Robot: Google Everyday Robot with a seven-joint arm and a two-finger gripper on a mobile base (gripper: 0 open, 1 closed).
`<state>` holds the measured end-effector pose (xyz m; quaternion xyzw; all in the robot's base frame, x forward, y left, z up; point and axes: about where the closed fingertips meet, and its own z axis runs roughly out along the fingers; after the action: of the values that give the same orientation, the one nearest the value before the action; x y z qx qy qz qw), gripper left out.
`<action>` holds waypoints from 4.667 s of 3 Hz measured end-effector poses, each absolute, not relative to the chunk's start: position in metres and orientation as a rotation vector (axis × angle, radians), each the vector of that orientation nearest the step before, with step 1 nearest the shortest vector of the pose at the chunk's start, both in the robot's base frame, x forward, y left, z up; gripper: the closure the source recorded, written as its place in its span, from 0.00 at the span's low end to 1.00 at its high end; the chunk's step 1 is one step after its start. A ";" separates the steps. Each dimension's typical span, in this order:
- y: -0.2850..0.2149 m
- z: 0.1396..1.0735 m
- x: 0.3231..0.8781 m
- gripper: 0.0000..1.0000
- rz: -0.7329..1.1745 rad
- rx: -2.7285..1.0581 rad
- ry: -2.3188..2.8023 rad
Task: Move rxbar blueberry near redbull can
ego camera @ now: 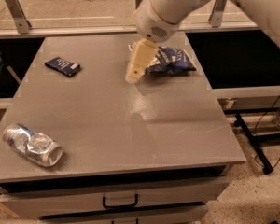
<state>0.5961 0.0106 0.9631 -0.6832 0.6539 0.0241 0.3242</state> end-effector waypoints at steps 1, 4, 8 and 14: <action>0.060 0.957 0.644 0.00 0.157 -1.711 1.712; 0.192 0.912 0.705 0.00 0.385 -1.525 1.777; 0.256 0.847 0.720 0.42 0.471 -1.475 1.827; 0.146 0.944 0.666 1.00 0.340 -1.481 1.630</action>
Offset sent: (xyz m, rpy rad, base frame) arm 0.1002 0.1793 -0.0225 0.2849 0.1286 -0.0330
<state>0.6659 0.1459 0.9440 -0.5966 0.6565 0.1369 0.4408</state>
